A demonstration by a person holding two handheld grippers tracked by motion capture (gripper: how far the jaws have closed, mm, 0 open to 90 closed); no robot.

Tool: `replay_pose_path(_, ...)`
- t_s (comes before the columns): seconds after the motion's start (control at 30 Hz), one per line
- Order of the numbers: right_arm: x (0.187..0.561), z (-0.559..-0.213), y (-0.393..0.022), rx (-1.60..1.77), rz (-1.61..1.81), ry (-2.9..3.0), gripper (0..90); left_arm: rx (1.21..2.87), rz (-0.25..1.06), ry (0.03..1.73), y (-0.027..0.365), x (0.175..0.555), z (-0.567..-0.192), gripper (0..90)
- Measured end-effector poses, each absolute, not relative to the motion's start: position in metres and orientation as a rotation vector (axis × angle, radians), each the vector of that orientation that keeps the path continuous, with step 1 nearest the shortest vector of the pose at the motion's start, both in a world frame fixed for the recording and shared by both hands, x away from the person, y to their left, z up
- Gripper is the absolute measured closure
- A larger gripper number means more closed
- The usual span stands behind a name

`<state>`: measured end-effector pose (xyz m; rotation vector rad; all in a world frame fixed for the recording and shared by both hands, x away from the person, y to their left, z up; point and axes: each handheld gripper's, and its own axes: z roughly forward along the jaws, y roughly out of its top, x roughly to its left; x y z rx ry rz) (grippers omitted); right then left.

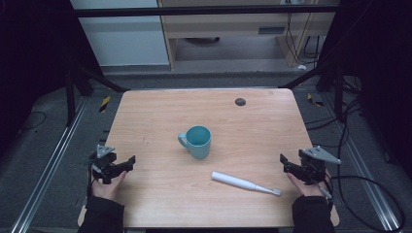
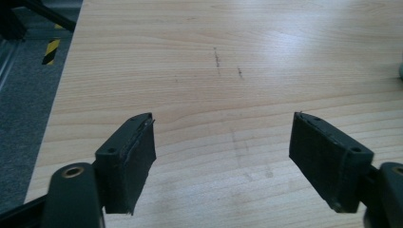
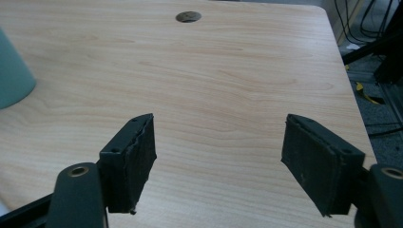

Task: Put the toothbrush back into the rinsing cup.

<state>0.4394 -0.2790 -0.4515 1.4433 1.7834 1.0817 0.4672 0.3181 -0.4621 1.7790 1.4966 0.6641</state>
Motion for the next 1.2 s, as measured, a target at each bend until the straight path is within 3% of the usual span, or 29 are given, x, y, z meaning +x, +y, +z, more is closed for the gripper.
replay_pose_path(0.27, 0.433, -0.448, -0.258, 1.365, 1.092, 1.929, 36.9, 1.793, 0.635, 1.480, 0.317, 0.464, -0.463, 29.9)
replay_pose_path(0.6, 0.422, -0.448, -0.227, 1.310, 1.136, 2.123, 58.4, 1.857, 0.644, 1.459, 0.312, 0.464, -0.466, 32.3)
replay_pose_path(1.2, 0.402, -0.457, -0.211, 1.324, 1.077, 2.299, 88.4, 1.901, 0.629, 1.455, 0.308, 0.465, -0.469, 34.9)
